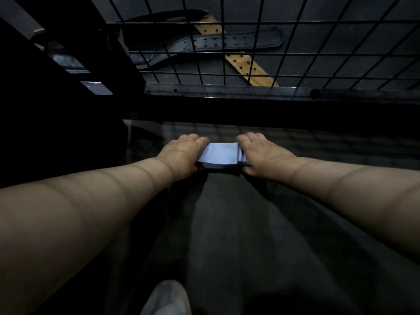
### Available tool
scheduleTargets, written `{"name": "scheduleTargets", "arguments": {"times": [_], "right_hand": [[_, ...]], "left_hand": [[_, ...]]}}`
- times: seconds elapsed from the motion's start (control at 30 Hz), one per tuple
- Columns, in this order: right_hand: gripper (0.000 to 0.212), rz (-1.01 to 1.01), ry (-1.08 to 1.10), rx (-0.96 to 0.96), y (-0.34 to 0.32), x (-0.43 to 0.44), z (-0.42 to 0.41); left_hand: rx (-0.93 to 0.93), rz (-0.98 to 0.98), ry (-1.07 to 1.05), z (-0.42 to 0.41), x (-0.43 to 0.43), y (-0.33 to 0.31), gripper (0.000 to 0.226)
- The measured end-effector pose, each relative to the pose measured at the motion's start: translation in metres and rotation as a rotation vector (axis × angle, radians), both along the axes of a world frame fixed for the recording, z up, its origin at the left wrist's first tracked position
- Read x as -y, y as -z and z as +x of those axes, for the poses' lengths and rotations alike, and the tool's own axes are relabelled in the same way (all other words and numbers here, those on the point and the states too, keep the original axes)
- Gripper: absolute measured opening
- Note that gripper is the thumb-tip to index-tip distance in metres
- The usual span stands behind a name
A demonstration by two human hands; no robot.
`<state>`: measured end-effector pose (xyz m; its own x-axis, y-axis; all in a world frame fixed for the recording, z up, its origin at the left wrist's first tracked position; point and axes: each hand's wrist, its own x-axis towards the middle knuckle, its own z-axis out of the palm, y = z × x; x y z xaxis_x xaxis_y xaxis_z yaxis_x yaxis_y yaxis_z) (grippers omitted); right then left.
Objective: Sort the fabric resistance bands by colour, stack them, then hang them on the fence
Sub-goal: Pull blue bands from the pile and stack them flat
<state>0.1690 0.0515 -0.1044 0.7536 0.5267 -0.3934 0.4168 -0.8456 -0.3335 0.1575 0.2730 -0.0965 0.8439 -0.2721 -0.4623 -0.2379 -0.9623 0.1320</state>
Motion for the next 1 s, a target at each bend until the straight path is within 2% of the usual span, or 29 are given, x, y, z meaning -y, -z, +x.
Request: {"name": "scheduleTargets", "arguments": {"times": [0.1,0.17,0.33,0.37,0.5,0.67,1.0], "right_hand": [[0.052,-0.003,-0.004,-0.001,0.001,-0.001,0.0],[0.054,0.0,0.0,-0.007,0.001,0.0,0.001],[0.094,-0.021,-0.049,0.087,-0.003,0.002,0.003],[0.093,-0.006,-0.052,0.097,-0.004,0.001,0.002],[0.068,0.064,-0.054,0.068,-0.005,-0.001,0.002],[0.06,0.131,0.022,-0.027,-0.006,0.002,0.003],[0.077,0.101,0.04,-0.065,-0.003,0.005,-0.002]], "left_hand": [[-0.003,0.033,0.011,-0.001,0.002,0.001,0.072],[0.007,0.045,0.016,-0.001,0.002,0.001,0.072],[0.008,0.04,-0.02,-0.002,0.006,0.002,0.079],[0.013,0.036,-0.025,-0.003,0.008,0.002,0.081],[0.023,0.012,-0.029,-0.004,0.012,0.003,0.084],[0.043,0.013,-0.045,-0.002,0.015,0.005,0.082],[0.022,0.069,-0.009,-0.001,0.024,0.002,0.084]]}}
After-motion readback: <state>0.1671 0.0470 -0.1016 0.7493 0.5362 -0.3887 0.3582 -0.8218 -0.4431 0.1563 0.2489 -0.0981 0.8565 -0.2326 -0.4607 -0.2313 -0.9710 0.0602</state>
